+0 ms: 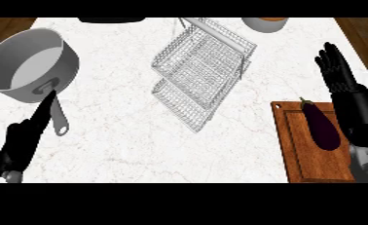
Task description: Pick the tomato from the cutting board and place it in the tiered basket
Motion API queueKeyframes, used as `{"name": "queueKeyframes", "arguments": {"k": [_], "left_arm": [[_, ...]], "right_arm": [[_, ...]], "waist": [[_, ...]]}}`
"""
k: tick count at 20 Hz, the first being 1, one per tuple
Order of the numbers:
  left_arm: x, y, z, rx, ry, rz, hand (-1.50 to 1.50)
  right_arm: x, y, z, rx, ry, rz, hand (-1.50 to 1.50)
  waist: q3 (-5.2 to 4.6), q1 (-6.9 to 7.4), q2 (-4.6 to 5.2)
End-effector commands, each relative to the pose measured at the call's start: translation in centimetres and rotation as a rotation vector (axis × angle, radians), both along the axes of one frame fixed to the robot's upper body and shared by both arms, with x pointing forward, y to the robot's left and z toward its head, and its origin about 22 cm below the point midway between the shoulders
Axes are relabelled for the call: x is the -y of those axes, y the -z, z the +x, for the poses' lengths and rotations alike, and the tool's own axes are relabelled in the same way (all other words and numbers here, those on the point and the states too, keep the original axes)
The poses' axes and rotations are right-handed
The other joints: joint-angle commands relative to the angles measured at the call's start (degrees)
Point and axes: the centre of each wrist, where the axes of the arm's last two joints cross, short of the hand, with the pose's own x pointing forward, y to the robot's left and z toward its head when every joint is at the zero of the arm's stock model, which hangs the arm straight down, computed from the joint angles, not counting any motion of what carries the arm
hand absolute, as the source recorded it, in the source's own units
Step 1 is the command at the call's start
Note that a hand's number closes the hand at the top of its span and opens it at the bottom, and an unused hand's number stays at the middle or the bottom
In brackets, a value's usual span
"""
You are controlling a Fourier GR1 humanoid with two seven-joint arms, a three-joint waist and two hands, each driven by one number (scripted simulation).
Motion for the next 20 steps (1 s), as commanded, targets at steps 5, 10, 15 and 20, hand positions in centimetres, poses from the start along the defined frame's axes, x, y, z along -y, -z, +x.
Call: {"name": "queueKeyframes", "arguments": {"k": [5,10,15,20], "left_arm": [[3.6,-4.5,3.0,0.319,0.191,0.052,0.0],[6.0,-4.9,3.1,0.409,0.257,0.052,0.0],[5.8,-4.1,2.4,0.391,0.277,0.045,0.0],[6.7,-5.0,2.6,0.395,0.27,0.056,0.0]], "right_arm": [[-4.3,-4.6,-2.9,0.216,-0.743,0.089,1.5],[6.1,-0.3,-3.9,0.082,-0.147,0.116,-1.5],[13.3,-1.6,-8.2,0.188,-0.295,0.068,-1.5],[15.4,-7.5,-8.7,-0.049,-0.334,-0.367,-1.5]], "waist": [[-0.59,-1.76,0.42],[-0.7,-2.44,1.73],[-0.8,-1.4,1.71],[-0.93,-2.7,1.3]]}}
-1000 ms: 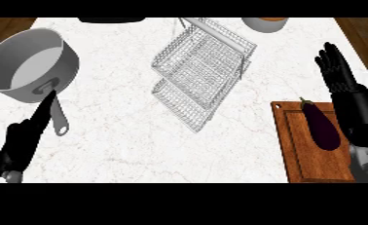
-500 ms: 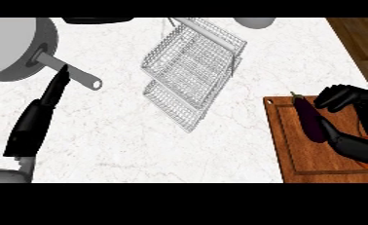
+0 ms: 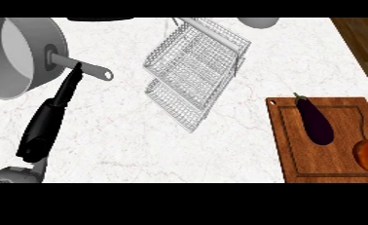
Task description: Pick the tomato from the cutting board and place it in the tiered basket
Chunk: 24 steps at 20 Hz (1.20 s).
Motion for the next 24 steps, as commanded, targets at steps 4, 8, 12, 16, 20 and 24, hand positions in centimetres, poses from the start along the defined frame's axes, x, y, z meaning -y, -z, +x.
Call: {"name": "queueKeyframes", "arguments": {"k": [4,8,12,16,20,24], "left_arm": [[-0.4,0.2,-0.8,-0.009,-0.014,0.019,0.0],[-0.2,1.1,-1.6,-0.037,-0.048,0.01,0.0],[0.3,1.2,-1.3,-0.016,-0.038,0.006,0.0],[0.4,-0.6,-2.2,0.008,0.004,0.002,0.0],[2.4,-0.1,0.2,0.009,0.011,0.0,0.0],[1.8,-0.3,-0.4,0.019,0.021,0.004,0.0]], "right_arm": [[3.1,-7.6,-1.0,-0.101,0.119,-0.636,-1.5],[2.5,-9.7,-2.0,-0.139,0.145,-0.866,-1.5],[0.7,-9.3,-4.5,-0.169,0.252,-0.952,-1.5],[-2.3,-7.6,-8.0,-0.184,0.324,-0.938,-1.5],[-5.3,-5.9,-8.8,-0.218,0.357,-0.943,-1.5],[-7.7,-4.4,-10.4,-0.223,0.423,-1.028,-1.5]], "waist": [[-0.26,-1.43,-0.37],[-0.23,-2.67,-0.75],[-0.2,-2.23,-0.48],[-0.09,-0.26,-0.32],[-0.04,1.19,0.37],[-0.02,1.54,0.36]]}}
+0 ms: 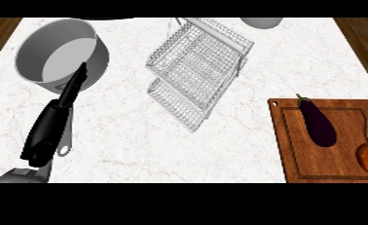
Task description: Pick the tomato from the cutting board and place it in the tiered basket
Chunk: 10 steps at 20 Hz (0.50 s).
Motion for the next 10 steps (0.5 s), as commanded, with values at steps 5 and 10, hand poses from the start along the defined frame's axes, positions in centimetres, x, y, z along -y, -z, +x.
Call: {"name": "queueKeyframes", "arguments": {"k": [5,10], "left_arm": [[0.4,-1.2,-0.2,0.006,0.043,0.002,0.0],[0.5,1.3,1.0,-0.003,0.03,-0.004,0.0]], "right_arm": [[-2.8,2.7,-0.8,-0.02,0.155,-0.17,-1.5],[-3.2,4.5,0.7,-0.008,0.215,-0.207,-1.5]], "waist": [[0.06,1.5,0.19],[0.03,1.39,0.34]]}}
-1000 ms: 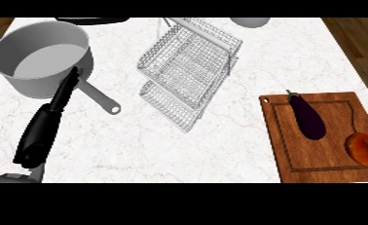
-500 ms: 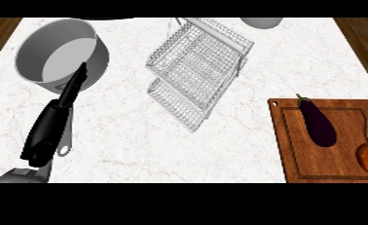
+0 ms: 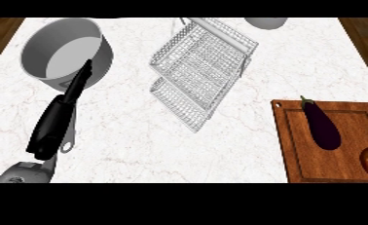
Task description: Pick the tomato from the cutting board and place it in the tiered basket
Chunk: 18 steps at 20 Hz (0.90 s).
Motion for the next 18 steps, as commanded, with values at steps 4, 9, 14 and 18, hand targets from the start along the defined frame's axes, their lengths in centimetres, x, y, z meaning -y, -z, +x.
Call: {"name": "queueKeyframes", "arguments": {"k": [4,9,14,18], "left_arm": [[-0.1,-0.1,0.9,-0.014,0.001,-0.007,0.0],[-1.8,-1.0,1.6,-0.001,-0.012,-0.002,0.0],[1.8,-0.9,-0.5,-0.001,-0.006,0.003,0.0],[-0.4,-0.7,0.0,-0.009,-0.005,0.011,0.0]], "right_arm": [[-0.5,2.7,1.3,-0.039,0.04,-0.088,-1.5],[1.2,3.3,1.1,-0.129,0.021,-0.152,-1.5],[2.8,5.2,1.3,-0.125,0.064,-0.129,-1.5],[4.2,4.4,0.4,0.028,0.066,-0.133,-1.5]], "waist": [[0.0,0.06,-0.01],[0.0,-0.12,-0.01],[0.04,0.05,-0.1],[0.03,-0.31,-0.14]]}}
